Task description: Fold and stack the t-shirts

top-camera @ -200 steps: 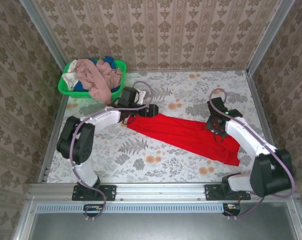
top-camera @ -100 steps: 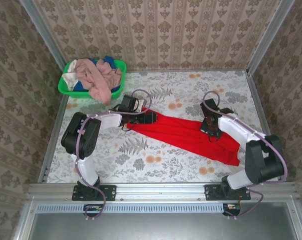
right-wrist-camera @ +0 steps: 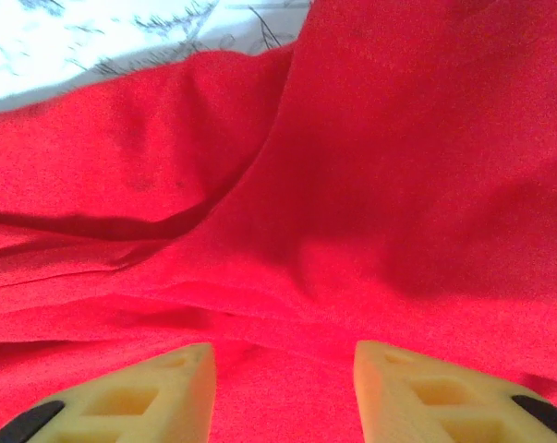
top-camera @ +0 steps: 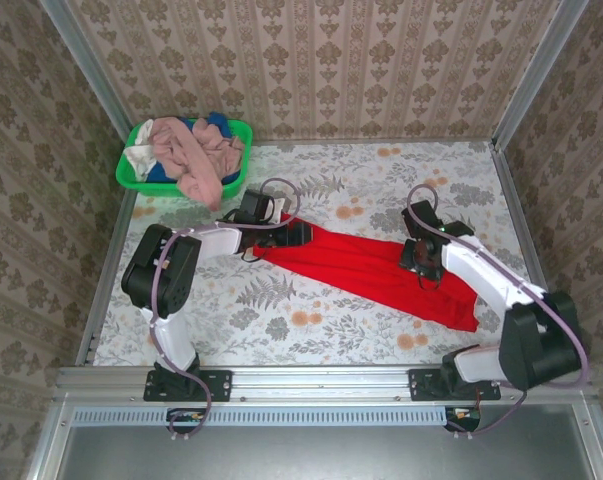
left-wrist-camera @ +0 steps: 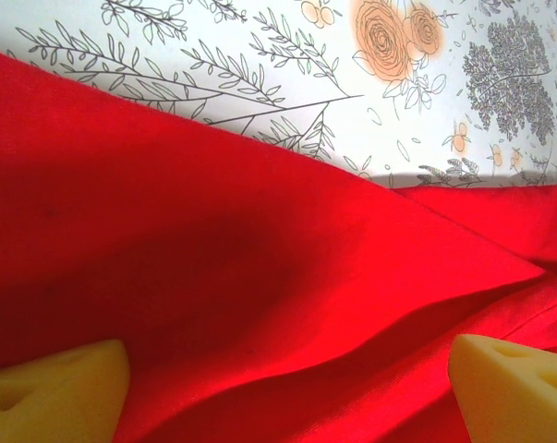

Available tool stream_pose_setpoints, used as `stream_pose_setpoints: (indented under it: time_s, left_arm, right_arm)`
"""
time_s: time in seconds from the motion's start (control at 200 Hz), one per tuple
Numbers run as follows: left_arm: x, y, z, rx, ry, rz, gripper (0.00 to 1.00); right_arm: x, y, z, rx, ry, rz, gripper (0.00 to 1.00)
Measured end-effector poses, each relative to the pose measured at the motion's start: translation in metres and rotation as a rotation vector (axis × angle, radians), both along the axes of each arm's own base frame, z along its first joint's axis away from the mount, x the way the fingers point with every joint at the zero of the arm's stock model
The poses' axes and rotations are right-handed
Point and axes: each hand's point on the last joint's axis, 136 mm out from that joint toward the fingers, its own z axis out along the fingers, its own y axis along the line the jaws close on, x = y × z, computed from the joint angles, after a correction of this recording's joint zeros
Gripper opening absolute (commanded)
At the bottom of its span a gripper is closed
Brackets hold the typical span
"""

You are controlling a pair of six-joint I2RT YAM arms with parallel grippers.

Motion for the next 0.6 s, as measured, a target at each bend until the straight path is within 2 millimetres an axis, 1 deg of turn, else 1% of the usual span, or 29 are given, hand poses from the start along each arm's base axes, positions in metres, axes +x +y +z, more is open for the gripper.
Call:
stream_pose_setpoints:
  time_s: [0.045, 0.09, 0.16, 0.18, 0.255, 0.29, 0.385, 0.445, 0.55, 0.6]
  left_arm:
    - [0.000, 0.000, 0.000, -0.002, 0.000, 0.002, 0.91]
    - [0.001, 0.000, 0.001, -0.003, -0.001, 0.002, 0.91]
    - [0.001, 0.000, 0.001, -0.004, -0.001, 0.005, 0.91]
    - [0.001, 0.000, 0.001, -0.005, 0.000, 0.006, 0.91]
    - [0.001, 0.000, 0.001, -0.006, 0.000, 0.007, 0.91]
    - [0.001, 0.000, 0.001, -0.007, 0.000, 0.007, 0.91]
    - [0.001, 0.000, 0.001, -0.008, -0.003, 0.007, 0.91]
    - [0.001, 0.000, 0.000, -0.009, -0.005, 0.007, 0.91]
    - [0.002, 0.000, 0.001, -0.010, -0.007, 0.008, 0.91]
    - [0.002, 0.000, 0.001, -0.010, -0.007, 0.008, 0.91]
  right_arm:
    - [0.003, 0.001, -0.009, -0.007, 0.024, 0.000, 0.45]
    - [0.005, 0.001, -0.017, -0.012, 0.043, 0.001, 0.42]
    - [0.009, 0.003, -0.027, -0.017, 0.059, 0.007, 0.35]
    - [0.010, 0.003, -0.029, -0.016, 0.060, 0.003, 0.31]
    - [0.013, 0.004, -0.036, -0.023, 0.072, 0.022, 0.09]
    - [0.015, 0.004, -0.037, -0.026, 0.074, 0.033, 0.00]
    - [0.017, 0.004, -0.035, -0.032, 0.066, 0.053, 0.00]
    - [0.018, 0.004, -0.028, -0.032, 0.046, 0.070, 0.00]
    - [0.016, 0.006, -0.005, -0.015, -0.021, 0.095, 0.00]
    - [0.013, 0.007, 0.007, 0.003, -0.057, 0.108, 0.00]
